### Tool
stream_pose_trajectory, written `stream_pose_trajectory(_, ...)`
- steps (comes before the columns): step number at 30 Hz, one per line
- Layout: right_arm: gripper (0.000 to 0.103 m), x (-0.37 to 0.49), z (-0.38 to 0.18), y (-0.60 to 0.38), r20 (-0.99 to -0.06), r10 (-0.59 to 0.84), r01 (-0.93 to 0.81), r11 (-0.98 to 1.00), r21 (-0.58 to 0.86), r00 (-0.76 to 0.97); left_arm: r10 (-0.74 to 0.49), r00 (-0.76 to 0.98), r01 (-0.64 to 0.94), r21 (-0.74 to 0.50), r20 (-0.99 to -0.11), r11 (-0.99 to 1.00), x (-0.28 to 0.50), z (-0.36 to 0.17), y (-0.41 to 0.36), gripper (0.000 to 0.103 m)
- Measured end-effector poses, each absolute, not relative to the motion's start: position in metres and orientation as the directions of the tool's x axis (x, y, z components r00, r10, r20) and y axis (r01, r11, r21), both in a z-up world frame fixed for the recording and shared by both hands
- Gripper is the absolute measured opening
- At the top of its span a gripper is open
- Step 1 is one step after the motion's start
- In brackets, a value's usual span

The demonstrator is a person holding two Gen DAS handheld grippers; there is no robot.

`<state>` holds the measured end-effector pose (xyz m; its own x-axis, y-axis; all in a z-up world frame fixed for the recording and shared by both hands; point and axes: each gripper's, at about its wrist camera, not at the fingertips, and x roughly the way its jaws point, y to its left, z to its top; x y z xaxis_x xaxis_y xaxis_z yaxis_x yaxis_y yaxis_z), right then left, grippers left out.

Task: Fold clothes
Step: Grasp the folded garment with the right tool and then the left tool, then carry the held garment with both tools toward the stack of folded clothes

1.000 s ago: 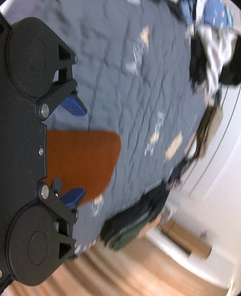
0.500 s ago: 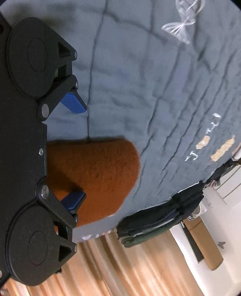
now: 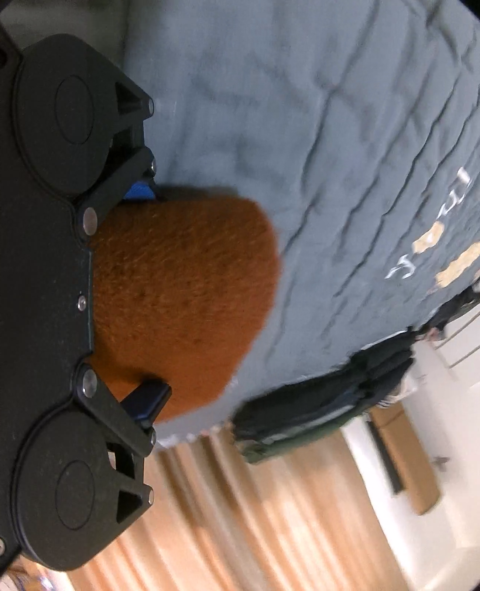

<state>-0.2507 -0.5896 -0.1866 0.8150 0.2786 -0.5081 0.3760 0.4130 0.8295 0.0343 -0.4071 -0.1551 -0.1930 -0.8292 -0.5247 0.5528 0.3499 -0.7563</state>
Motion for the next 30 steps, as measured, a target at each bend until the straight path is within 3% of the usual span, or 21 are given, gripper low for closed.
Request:
stream_pose_trajectory(2,0.059,-0.25,-0.185,-0.589,-0.517,0.278,0.38,0.422,0.823,0.81,-0.832,-0.191,0.539,-0.764,-0.52,0.354,0.037,-0.158,-0.408,0.087)
stream_pose_trajectory(7,0.059,-0.255,-0.188,-0.591,-0.498,0.289,0.368,0.401,0.839,0.818,-0.817,-0.223,0.543,-0.764,-0.532,0.349,0.048,-0.157,-0.413,0.067)
stream_pose_trajectory(11,0.058,-0.252,-0.186,-0.594,-0.504,0.302,0.375,0.396,0.839,0.809,-0.816,-0.214,0.575,-0.745,-0.536,0.339,0.041,-0.151,-0.414,0.06)
stream_pose_trajectory(12,0.058,-0.252,-0.183,-0.593,-0.511,0.303,0.375,0.407,0.833,0.805,-0.818,-0.211,0.583,-0.741,-0.535,0.334,0.039,-0.15,-0.414,0.049)
stream_pose_trajectory(14,0.052,-0.252,-0.178,-0.593,-0.517,0.296,0.382,0.411,0.828,0.803,-0.831,-0.199,0.603,-0.733,-0.52,0.315,0.034,-0.143,-0.412,0.042)
stream_pose_trajectory(30,0.048,-0.3,-0.107,-0.62,-0.414,0.26,0.269,0.452,0.85,0.873,-0.933,-0.102,0.701,-0.69,-0.345,0.178,-0.038,-0.054,-0.397,0.039)
